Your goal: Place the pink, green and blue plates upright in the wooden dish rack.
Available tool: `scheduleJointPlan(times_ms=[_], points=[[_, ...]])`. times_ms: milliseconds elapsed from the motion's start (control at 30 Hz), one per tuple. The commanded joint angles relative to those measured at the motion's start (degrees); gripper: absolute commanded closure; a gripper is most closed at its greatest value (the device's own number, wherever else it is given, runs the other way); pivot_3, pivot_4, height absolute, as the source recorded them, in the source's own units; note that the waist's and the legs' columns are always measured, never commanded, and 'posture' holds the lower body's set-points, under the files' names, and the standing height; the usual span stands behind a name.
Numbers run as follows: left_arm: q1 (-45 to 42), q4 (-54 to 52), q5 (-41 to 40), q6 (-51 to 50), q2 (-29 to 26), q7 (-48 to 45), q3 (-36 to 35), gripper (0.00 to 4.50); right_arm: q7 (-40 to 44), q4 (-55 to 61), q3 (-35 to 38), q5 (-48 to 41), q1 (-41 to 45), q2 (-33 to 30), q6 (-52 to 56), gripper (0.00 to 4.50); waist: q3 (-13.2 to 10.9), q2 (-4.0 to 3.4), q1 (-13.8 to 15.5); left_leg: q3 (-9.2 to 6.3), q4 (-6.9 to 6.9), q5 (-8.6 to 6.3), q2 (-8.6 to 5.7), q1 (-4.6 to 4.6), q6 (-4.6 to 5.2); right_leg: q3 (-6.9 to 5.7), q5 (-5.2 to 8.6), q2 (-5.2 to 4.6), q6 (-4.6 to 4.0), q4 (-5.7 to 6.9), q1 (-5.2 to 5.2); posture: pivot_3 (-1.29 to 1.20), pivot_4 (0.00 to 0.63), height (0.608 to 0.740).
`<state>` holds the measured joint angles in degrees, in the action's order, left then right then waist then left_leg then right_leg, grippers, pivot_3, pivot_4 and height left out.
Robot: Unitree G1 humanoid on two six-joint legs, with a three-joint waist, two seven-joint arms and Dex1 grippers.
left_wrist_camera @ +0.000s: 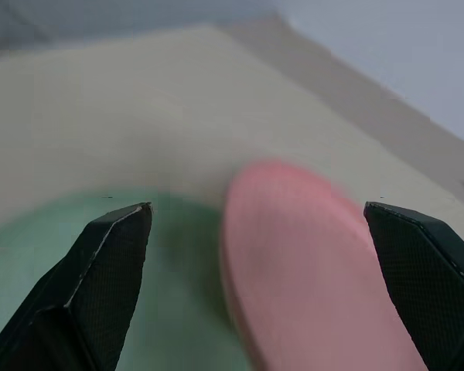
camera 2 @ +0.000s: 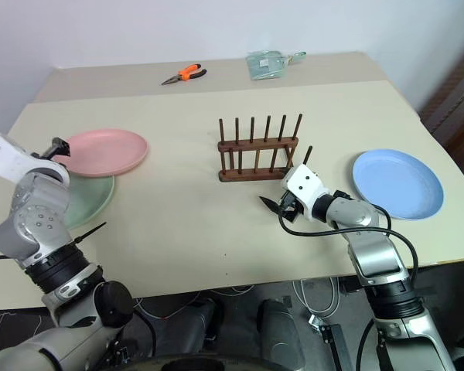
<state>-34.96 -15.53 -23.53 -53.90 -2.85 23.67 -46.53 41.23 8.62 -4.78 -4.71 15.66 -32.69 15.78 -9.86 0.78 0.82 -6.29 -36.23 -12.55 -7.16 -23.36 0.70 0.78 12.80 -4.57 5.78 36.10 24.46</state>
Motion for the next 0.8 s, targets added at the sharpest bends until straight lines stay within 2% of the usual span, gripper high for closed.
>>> scheduleJointPlan(times_ms=[33,133,367,467,633,800], points=[[-2.73,0.72,-6.82,-2.54,1.41,3.45,-5.98,0.00,-0.49,0.58,0.42,-0.07,1.28,0.43,-1.41,0.24,-0.02,0.04,-0.02,-0.01,0.00,0.00,0.01,0.00,-0.01,-0.01,0.00,0.01,0.00,0.00,0.00,0.00,0.150,0.729],[-3.34,4.79,-9.58,-2.12,0.38,3.06,-7.12,0.86,-1.02,1.03,0.79,0.06,0.88,0.27,-1.58,0.17,-0.02,0.06,-0.07,-0.01,0.01,0.04,0.01,0.00,-0.09,-0.01,0.00,0.02,0.00,0.00,0.01,0.00,0.150,0.729],[-4.42,9.62,-14.61,-0.29,-2.02,1.64,-5.64,4.38,-2.25,3.24,2.88,-0.22,-0.86,-1.06,-1.38,0.17,-0.01,0.11,0.06,0.00,0.01,0.08,0.00,0.00,-0.21,0.00,0.00,0.01,-0.01,0.00,0.01,0.00,0.150,0.729],[-3.83,6.53,-16.46,1.51,-2.69,-2.49,-1.56,4.48,-1.97,6.04,4.60,-1.10,-1.22,-2.42,0.16,0.09,-0.01,0.11,0.03,0.00,0.01,0.09,-0.01,0.00,-0.23,0.02,0.00,0.01,-0.01,0.01,0.01,0.00,0.150,0.729],[-3.71,0.06,-16.39,2.88,-4.33,-11.27,10.95,4.48,-1.59,11.43,4.12,0.26,2.99,-4.53,-0.46,0.09,-0.03,0.14,-0.05,0.00,0.03,0.08,0.00,-0.01,-0.23,0.04,0.00,0.01,-0.02,0.00,0.02,0.00,0.150,0.729],[-8.22,-2.81,-17.28,2.87,-1.38,-14.82,22.82,4.48,-3.14,9.58,-3.16,8.25,14.45,-2.84,-6.64,0.09,-0.04,0.15,-0.07,0.02,0.04,0.09,0.01,0.00,-0.23,0.04,-0.01,0.02,-0.02,0.00,0.03,0.00,0.150,0.729]])
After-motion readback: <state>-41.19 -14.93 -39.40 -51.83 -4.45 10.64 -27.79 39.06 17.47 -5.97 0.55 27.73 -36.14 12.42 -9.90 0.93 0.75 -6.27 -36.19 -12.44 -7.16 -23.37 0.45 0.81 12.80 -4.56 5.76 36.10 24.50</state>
